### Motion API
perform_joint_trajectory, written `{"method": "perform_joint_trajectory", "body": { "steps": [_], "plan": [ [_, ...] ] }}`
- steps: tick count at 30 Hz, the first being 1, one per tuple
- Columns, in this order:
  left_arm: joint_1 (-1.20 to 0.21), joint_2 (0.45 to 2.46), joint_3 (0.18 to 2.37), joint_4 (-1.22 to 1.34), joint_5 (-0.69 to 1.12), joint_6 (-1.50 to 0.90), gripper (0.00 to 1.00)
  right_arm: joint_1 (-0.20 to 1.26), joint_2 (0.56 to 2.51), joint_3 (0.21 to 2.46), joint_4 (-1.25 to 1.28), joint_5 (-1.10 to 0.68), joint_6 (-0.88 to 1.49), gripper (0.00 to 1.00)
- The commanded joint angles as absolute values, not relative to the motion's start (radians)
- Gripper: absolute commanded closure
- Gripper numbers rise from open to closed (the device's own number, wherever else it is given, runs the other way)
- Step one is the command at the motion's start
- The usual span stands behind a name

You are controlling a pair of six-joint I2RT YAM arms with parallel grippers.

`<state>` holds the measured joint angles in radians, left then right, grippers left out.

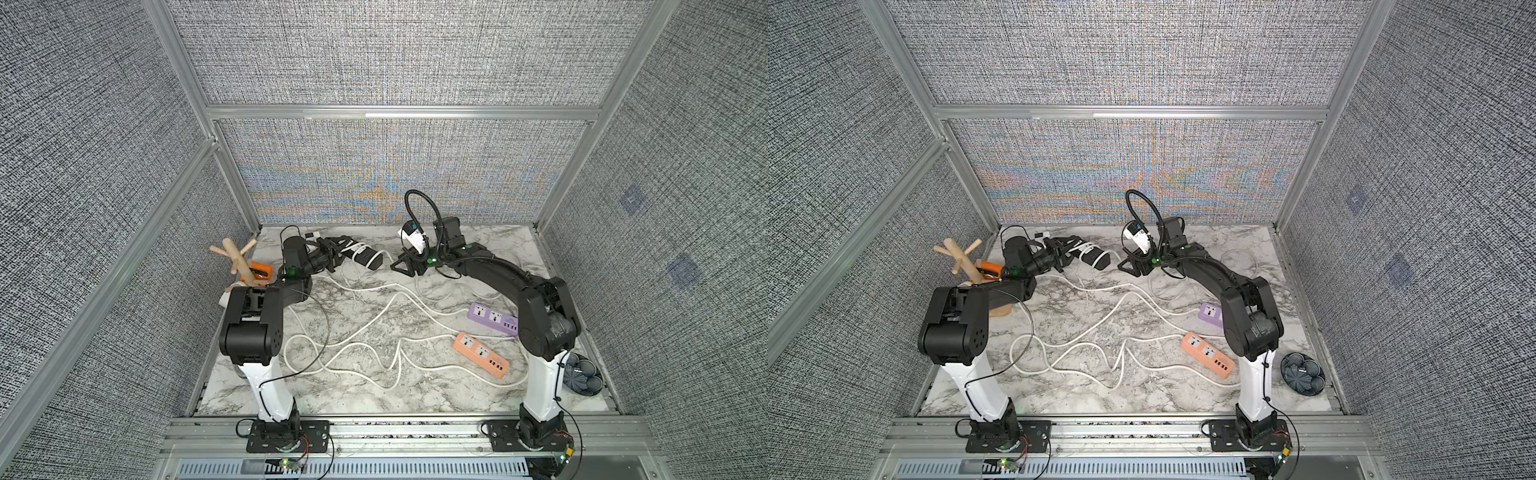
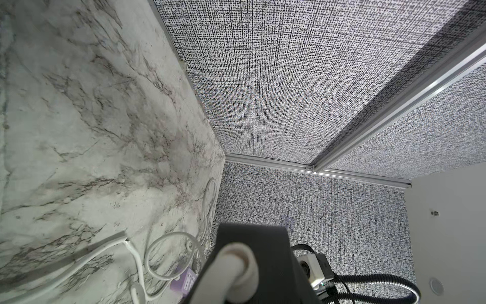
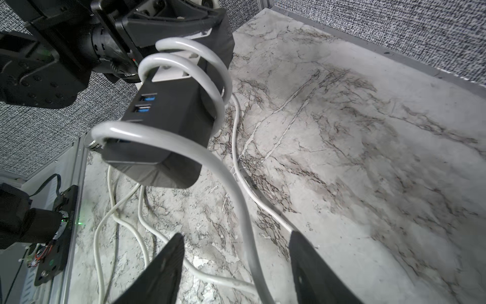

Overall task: Unwrap the cord wrapped around the power strip
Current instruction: Unwrap the power cord from the power strip.

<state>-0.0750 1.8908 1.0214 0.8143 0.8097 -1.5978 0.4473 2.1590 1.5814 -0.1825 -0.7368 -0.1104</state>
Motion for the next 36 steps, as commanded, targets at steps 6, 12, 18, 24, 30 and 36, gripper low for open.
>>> {"method": "perform_joint_trajectory", "body": {
  "steps": [6,12,18,24,30,36],
  "plan": [
    [-0.08,1.919,1.014,0.908,0.802,-1.628,0.99,0.465,2.167,1.615,-0.194,-0.722,-0.132,0.72],
    [-0.087,1.944,1.019,0.894,0.75,-1.611,1.0,0.469,2.084,1.583,-0.196,-0.708,-0.149,1.0],
    [-0.141,2.021,1.124,0.924,0.653,-1.664,1.0,0.522,2.004,1.525,-0.257,-0.708,-0.251,1.0],
    [-0.165,2.052,1.248,0.925,0.653,-1.718,1.0,0.525,2.002,1.432,-0.265,-0.583,-0.291,1.0],
    [-0.156,1.997,1.219,0.935,0.724,-1.717,1.0,0.4,2.078,1.424,-0.237,-0.346,-0.142,1.0],
    [-0.12,1.943,1.102,0.939,0.777,-1.675,1.0,0.309,2.124,1.458,-0.215,-0.27,-0.058,1.0]
  ]
}}
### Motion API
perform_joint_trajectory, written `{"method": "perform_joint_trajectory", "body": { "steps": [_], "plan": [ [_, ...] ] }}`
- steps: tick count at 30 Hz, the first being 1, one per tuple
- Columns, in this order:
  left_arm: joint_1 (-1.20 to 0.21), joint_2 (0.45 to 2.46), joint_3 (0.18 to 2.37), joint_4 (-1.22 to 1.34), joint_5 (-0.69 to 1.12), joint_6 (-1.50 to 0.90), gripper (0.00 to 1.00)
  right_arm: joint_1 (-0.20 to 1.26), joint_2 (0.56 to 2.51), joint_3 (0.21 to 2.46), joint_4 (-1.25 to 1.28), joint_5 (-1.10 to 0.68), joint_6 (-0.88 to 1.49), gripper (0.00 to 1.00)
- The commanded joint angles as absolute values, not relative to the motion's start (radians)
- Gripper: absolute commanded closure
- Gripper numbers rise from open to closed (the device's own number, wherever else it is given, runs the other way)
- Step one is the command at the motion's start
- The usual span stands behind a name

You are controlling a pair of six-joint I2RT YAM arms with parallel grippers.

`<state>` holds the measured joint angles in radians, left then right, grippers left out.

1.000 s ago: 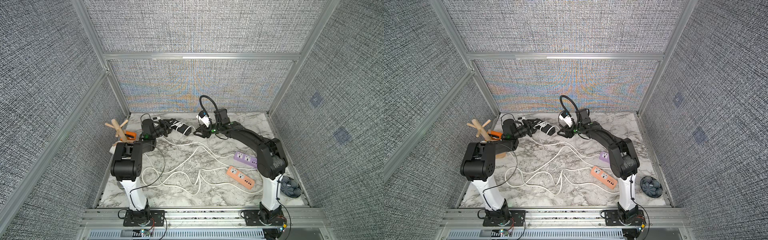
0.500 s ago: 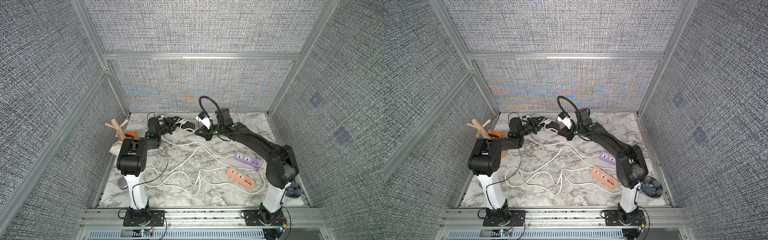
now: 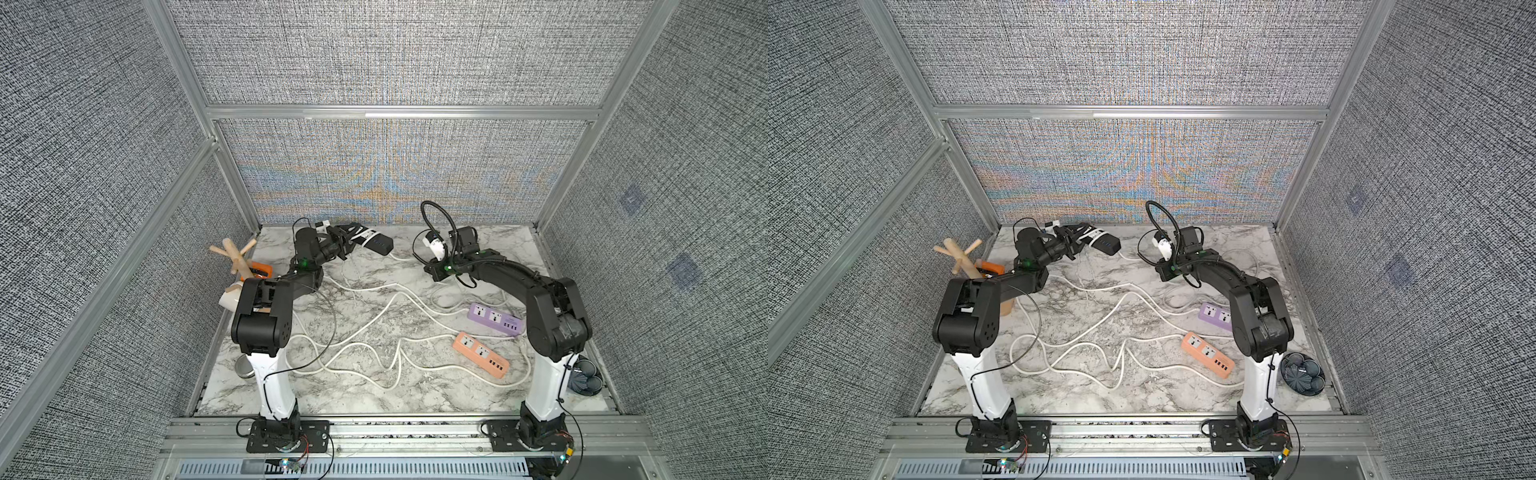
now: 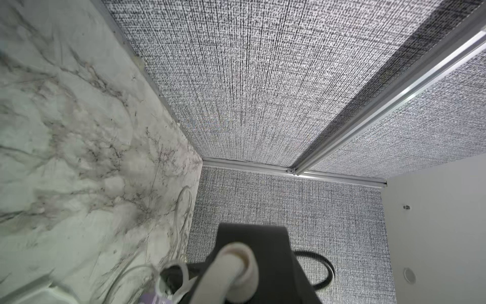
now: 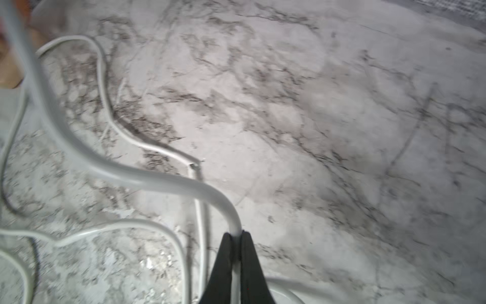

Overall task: Unwrap the cord wrapped around the power strip
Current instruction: Unwrap the power cord from the power strip.

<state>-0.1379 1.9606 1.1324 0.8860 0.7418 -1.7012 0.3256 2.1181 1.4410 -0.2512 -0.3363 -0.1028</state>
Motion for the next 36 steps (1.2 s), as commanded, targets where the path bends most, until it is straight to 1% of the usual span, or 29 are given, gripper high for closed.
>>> {"method": "perform_joint_trajectory", "body": {
  "steps": [1,6,9,14,16,17,20,21,22,24,28,32,36],
  "plan": [
    [-0.107,1.942,1.079,0.947,0.784,-1.676,1.0,0.296,2.123,1.464,-0.215,-0.266,-0.063,1.0],
    [-0.039,1.931,0.988,0.983,0.787,-1.68,1.0,0.237,2.104,1.481,-0.234,-0.202,-0.101,1.0],
    [-0.023,1.93,0.968,0.991,0.781,-1.678,1.0,0.212,2.102,1.489,-0.278,-0.142,-0.115,1.0],
    [-0.034,1.95,0.991,0.973,0.763,-1.665,1.0,0.263,2.083,1.446,-0.312,-0.223,-0.187,1.0],
    [-0.039,1.955,0.999,0.974,0.76,-1.669,1.0,0.261,2.09,1.463,-0.356,-0.302,-0.183,1.0],
    [-0.042,1.956,1.002,0.973,0.761,-1.669,1.0,0.255,2.091,1.476,-0.376,-0.347,-0.18,0.93],
    [-0.042,1.947,1.007,0.951,0.766,-1.654,1.0,0.247,2.059,1.496,-0.422,-0.454,-0.217,0.47],
    [-0.041,1.941,1.008,0.937,0.768,-1.642,1.0,0.245,2.042,1.503,-0.437,-0.479,-0.234,0.39],
    [-0.043,1.938,1.009,0.921,0.77,-1.631,1.0,0.246,2.025,1.508,-0.45,-0.498,-0.251,0.35],
    [-0.045,1.93,1.013,0.897,0.774,-1.608,1.0,0.247,1.981,1.517,-0.472,-0.539,-0.293,0.31],
    [-0.059,1.93,1.03,0.894,0.785,-1.608,1.0,0.287,1.924,1.498,-0.415,-0.584,-0.349,0.3],
    [-0.077,1.934,1.051,0.893,0.787,-1.615,1.0,0.382,1.967,1.54,-0.411,-0.548,-0.437,0.3],
    [-0.08,1.918,1.047,0.892,0.8,-1.621,1.0,0.421,2.066,1.641,-0.399,-0.544,-0.398,0.3]
  ]
}}
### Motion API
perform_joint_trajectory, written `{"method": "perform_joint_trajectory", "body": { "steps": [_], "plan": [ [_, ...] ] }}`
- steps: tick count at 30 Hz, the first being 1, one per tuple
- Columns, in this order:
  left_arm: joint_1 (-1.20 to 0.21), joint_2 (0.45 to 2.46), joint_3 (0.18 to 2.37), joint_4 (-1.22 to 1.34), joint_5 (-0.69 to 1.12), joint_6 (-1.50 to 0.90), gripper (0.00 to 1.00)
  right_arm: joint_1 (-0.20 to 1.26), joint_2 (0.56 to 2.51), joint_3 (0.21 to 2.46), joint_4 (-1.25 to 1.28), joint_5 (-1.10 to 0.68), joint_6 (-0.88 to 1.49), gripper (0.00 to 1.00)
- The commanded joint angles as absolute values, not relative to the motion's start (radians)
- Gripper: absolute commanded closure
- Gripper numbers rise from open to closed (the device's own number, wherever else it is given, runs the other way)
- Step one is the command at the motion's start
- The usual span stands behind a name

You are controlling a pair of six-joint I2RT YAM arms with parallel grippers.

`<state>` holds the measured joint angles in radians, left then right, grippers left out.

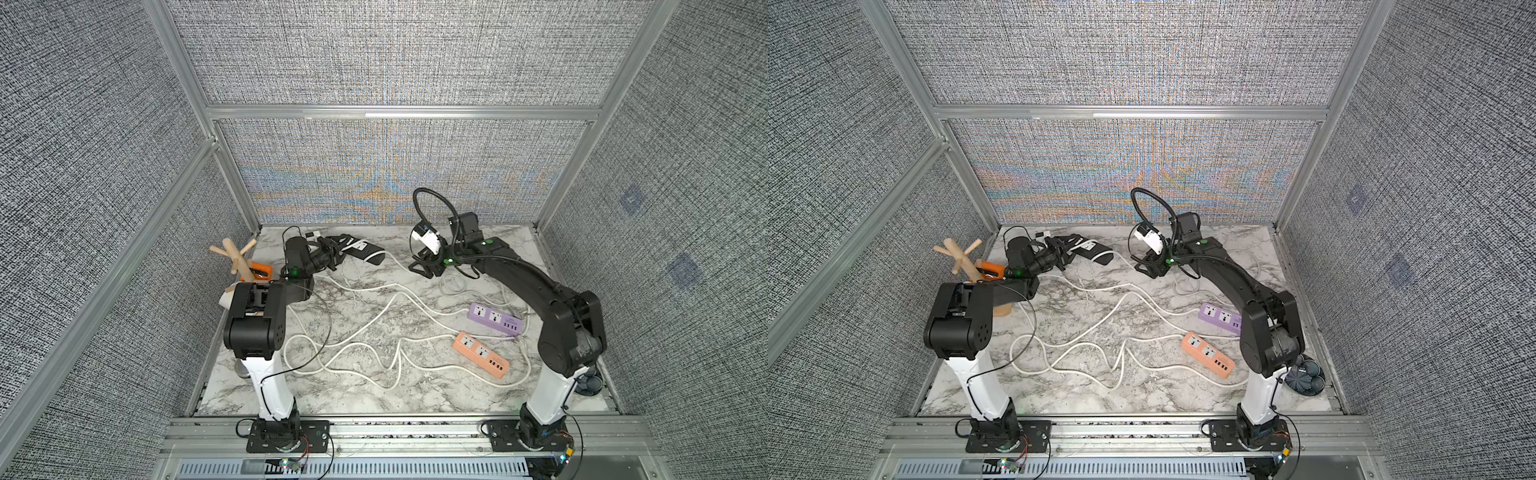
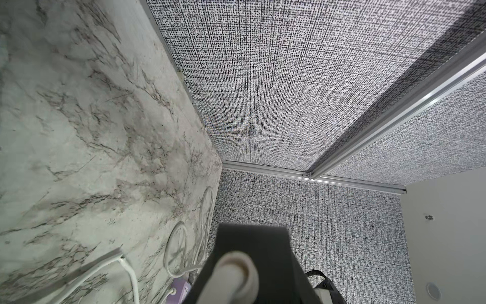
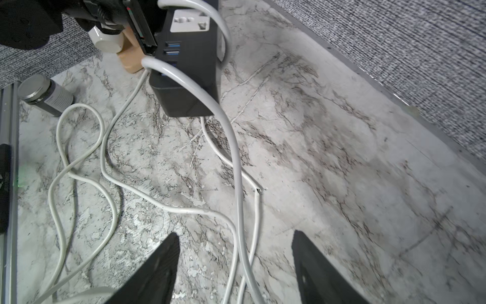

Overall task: Unwrap the cord wrapped around the power strip
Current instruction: Unwrap the power cord from the power strip.

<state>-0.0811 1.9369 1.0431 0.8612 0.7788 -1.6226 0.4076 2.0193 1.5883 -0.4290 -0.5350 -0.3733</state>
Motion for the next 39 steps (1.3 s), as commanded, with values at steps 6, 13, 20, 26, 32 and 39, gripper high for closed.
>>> {"method": "perform_joint_trajectory", "body": {
  "steps": [6,13,20,26,32,39],
  "plan": [
    [-0.083,1.898,1.029,0.876,0.81,-1.609,1.0,0.472,2.177,1.728,-0.357,-0.604,-0.329,0.33],
    [-0.082,1.905,1.033,0.881,0.816,-1.614,1.0,0.513,2.229,1.718,-0.336,-0.635,-0.289,0.49],
    [-0.082,1.939,1.027,0.913,0.817,-1.629,1.0,0.458,2.207,1.688,-0.251,-0.587,-0.164,1.0],
    [-0.084,1.986,1.064,0.946,0.783,-1.661,1.0,0.47,2.101,1.636,-0.238,-0.663,-0.233,1.0],
    [-0.101,2.056,1.181,0.914,0.738,-1.682,1.0,0.525,1.983,1.53,-0.268,-0.676,-0.329,1.0],
    [-0.123,2.038,1.268,0.923,0.722,-1.734,1.0,0.478,1.973,1.349,-0.183,-0.526,-0.313,1.0]
  ]
}}
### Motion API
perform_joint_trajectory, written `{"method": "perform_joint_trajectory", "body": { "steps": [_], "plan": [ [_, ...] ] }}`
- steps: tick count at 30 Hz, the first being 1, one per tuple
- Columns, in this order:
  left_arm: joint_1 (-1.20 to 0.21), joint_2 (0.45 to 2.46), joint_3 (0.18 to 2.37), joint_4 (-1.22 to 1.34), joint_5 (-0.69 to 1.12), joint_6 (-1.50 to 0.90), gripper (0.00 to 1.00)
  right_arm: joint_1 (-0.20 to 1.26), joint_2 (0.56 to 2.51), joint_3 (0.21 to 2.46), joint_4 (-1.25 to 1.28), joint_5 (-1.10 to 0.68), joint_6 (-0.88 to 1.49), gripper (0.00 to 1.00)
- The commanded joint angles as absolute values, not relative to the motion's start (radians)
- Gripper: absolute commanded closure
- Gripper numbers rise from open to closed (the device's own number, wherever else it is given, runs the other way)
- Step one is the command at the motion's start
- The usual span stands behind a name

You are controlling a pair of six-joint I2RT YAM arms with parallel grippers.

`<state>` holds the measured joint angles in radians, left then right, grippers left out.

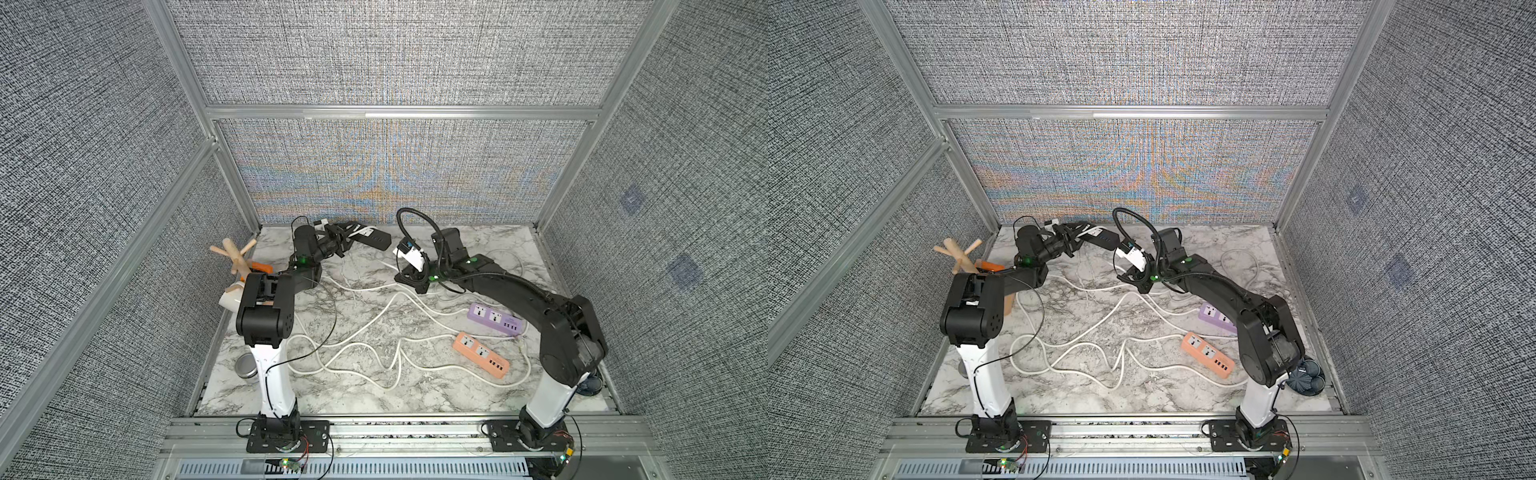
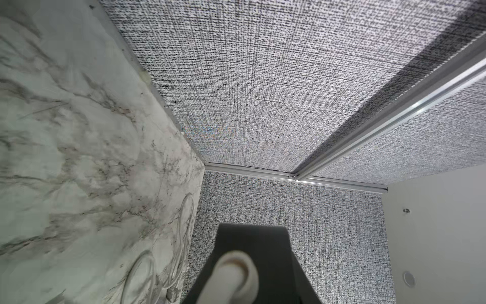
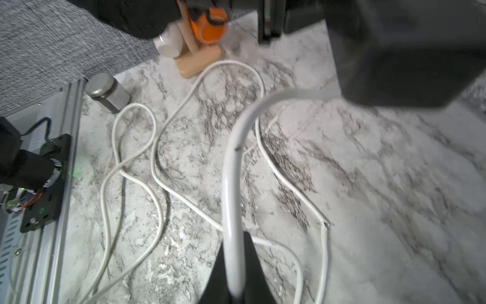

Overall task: Unwrap the cord wrapped around the power strip
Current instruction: Unwrap the power cord from the power strip.

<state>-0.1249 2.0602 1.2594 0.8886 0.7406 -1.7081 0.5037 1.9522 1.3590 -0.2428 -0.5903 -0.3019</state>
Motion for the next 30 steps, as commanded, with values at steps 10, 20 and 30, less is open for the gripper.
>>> {"method": "perform_joint_trajectory", "body": {
  "steps": [10,20,30],
  "plan": [
    [-0.077,1.995,1.103,1.038,0.851,-1.763,1.0,0.321,2.12,1.456,-0.198,-0.307,-0.157,1.0],
    [-0.067,1.996,1.04,0.952,0.865,-1.659,1.0,0.27,2.096,1.478,-0.309,-0.383,-0.255,1.0],
    [-0.109,1.995,1.088,0.835,0.848,-1.566,1.0,0.267,1.953,1.533,-0.497,-0.649,-0.394,0.21]
  ]
}}
